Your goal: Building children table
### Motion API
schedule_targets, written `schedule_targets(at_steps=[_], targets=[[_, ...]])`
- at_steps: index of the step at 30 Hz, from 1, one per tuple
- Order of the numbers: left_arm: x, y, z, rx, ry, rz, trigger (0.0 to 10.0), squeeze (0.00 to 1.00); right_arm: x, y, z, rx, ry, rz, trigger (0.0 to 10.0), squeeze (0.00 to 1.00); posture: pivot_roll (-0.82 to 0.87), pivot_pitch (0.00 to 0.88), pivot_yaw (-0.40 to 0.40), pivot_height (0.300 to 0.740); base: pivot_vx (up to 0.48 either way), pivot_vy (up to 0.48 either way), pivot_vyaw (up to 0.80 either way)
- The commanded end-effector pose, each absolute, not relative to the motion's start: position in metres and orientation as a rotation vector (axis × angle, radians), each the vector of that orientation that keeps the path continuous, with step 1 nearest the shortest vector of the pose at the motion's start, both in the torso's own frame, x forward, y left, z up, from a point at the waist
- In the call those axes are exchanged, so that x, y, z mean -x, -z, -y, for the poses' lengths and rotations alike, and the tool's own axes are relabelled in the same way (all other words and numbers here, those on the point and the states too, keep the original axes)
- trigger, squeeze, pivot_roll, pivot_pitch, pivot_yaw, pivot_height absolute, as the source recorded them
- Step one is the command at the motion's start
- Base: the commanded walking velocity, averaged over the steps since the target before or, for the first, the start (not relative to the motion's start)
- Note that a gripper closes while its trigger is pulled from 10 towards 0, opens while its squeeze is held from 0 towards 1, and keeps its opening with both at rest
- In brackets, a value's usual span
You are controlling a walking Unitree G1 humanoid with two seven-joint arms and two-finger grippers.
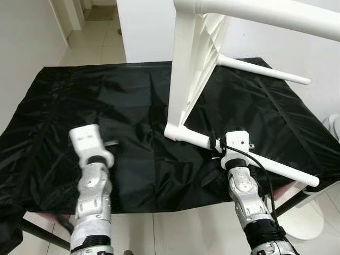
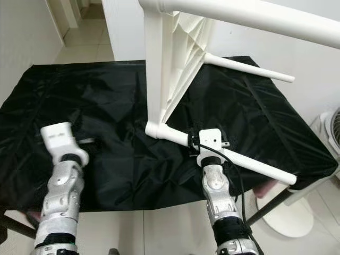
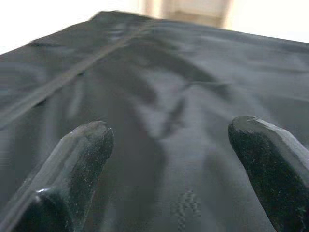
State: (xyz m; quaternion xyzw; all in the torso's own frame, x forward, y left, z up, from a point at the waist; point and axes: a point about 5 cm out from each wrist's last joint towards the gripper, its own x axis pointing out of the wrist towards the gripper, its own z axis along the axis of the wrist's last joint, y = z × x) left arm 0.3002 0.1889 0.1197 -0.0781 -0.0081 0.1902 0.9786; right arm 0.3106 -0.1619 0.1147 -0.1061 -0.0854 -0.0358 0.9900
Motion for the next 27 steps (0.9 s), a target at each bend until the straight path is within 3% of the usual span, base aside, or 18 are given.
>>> schedule_targets(at_steps=[1,12,16,22,27], targets=[[-0.3,-0.119,-0.188,0.162,-0.424,0.001,10.0,0.0,-0.313,-0.115,0.159,0.213,0.071,0.165,10.0,0.0,0.08,0.0,0.033,0.74,0.0,0.0,0.0],[-0.302,-0.13,-0.181,0.14,-0.393,0.028,10.0,0.0,-0.314,-0.114,0.16,0.22,0.083,0.16,10.0,0.0,0.08,0.0,0.019,0.74,0.0,0.0,0.0],[-0.296,-0.141,-0.144,0.049,-0.027,0.14,10.0,0.0,-0.311,-0.117,0.153,0.188,0.009,0.183,10.0,0.0,0.09,0.0,0.001,0.74,0.0,0.0,0.0],[-0.288,-0.14,-0.132,0.01,0.117,0.172,10.0,0.0,-0.308,-0.122,0.149,0.134,-0.04,0.22,10.0,0.0,0.09,0.0,-0.007,0.74,0.0,0.0,0.0],[-0.289,-0.137,-0.127,0.032,0.133,0.168,10.0,0.0,-0.306,-0.126,0.148,0.104,-0.064,0.245,10.0,0.0,0.09,0.0,-0.017,0.74,0.0,0.0,0.0]])
